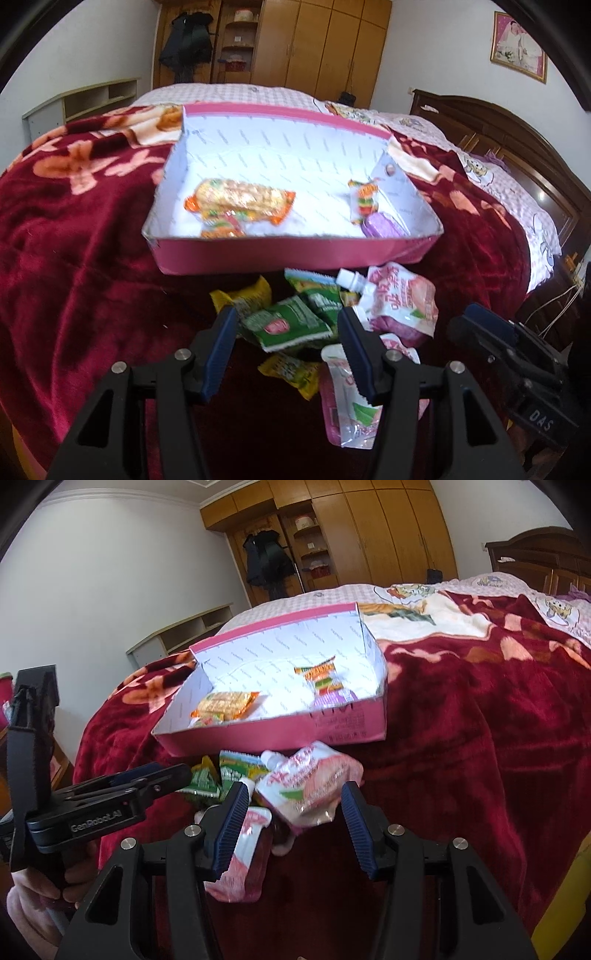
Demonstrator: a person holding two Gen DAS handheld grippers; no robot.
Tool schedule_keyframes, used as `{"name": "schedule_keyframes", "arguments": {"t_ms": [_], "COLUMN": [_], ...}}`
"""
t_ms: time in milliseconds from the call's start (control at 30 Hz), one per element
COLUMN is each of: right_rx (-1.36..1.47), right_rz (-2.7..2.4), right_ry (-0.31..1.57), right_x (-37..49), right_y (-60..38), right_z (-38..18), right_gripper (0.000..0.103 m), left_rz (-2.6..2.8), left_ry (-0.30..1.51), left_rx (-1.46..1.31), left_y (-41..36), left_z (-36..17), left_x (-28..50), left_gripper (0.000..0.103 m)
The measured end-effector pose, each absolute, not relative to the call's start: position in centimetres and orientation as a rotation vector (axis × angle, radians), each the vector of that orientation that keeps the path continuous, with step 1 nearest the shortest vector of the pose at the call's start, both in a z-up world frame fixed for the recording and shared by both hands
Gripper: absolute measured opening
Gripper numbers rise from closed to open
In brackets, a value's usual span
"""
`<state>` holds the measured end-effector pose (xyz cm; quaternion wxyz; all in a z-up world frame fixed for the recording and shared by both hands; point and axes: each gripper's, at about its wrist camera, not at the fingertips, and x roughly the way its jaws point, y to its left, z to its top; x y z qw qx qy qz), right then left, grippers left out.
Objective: Organize snacks
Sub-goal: 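Move both open tools back to the snack pile beside the box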
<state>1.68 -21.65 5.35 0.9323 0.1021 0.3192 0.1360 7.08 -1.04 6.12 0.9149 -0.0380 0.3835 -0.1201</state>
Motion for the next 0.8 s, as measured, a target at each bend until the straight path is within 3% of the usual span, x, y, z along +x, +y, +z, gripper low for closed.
{"name": "schedule_keyframes", "arguments": {"t_ms": [800], "right_rx": [0.255], "right_rz": [0.297], "right_ry": [0.693], "right_x": [1.2], "right_y": [-22.3], "right_z": [3.4], "right_gripper": [0.054], "left_rz": [-0.206], "left_ry": [0.804], "left_rx": [-0.141], "left_y": [-1.3], "left_z": [3.3], "left_x": [8.6], "left_gripper": [0.059]}}
